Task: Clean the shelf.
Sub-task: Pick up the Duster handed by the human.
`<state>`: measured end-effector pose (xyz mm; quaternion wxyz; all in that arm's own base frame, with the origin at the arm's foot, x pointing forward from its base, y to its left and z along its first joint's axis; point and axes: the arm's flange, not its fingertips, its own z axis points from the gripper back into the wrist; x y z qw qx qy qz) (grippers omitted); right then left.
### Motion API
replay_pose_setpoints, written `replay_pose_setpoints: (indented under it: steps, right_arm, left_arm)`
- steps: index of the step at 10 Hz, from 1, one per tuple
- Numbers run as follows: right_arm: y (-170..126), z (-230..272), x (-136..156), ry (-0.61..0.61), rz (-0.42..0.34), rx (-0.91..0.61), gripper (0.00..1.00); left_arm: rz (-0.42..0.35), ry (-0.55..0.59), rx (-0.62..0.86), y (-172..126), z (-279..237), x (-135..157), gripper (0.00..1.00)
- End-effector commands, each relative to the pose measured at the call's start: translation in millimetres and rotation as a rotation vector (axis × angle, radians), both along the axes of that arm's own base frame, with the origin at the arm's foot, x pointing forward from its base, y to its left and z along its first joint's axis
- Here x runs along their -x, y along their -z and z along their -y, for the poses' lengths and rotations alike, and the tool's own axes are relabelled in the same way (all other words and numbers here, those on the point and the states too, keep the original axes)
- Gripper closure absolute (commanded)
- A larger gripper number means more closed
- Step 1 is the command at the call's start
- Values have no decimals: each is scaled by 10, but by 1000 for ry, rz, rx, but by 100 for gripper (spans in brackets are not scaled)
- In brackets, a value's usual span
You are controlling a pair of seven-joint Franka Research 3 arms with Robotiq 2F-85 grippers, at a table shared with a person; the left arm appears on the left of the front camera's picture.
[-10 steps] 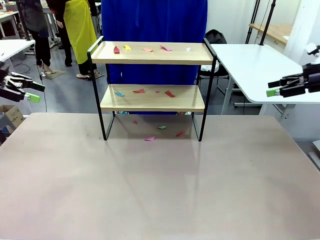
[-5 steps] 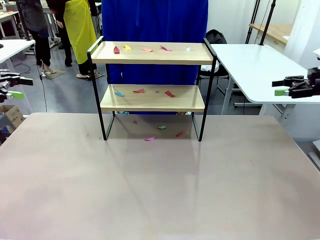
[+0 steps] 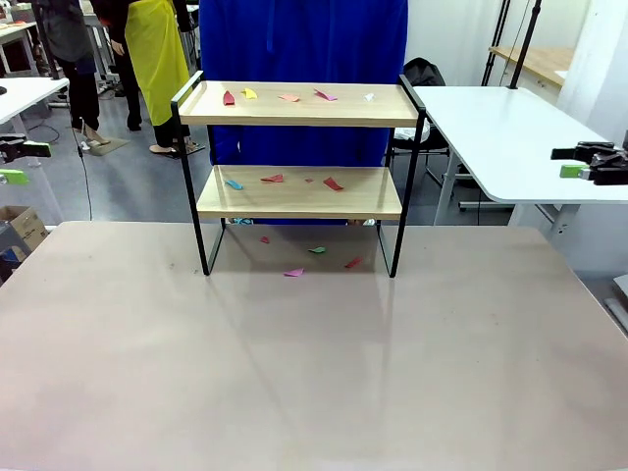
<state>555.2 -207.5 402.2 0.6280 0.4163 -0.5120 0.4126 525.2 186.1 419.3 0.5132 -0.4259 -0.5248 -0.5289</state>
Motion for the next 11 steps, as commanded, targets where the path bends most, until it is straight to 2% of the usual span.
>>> replay_pose_setpoints:
  steps: [1,4,5,11]
  right_arm:
    - [14,35,-85,0,41,-27,0]
    - [29,57,-102,-17,19,-12,0]
    - [47,34,-47,5,1,-9,0]
    - [47,34,-47,5,1,-9,0]
  left_arm:
    - [1,-6,26,-21,-68,-68,0]
    - [-47,-11,7,14,-90,-69,0]
    - [-6,-7,1,47,-56,-38,0]
    - [-6,-7,1,47,-56,-38,0]
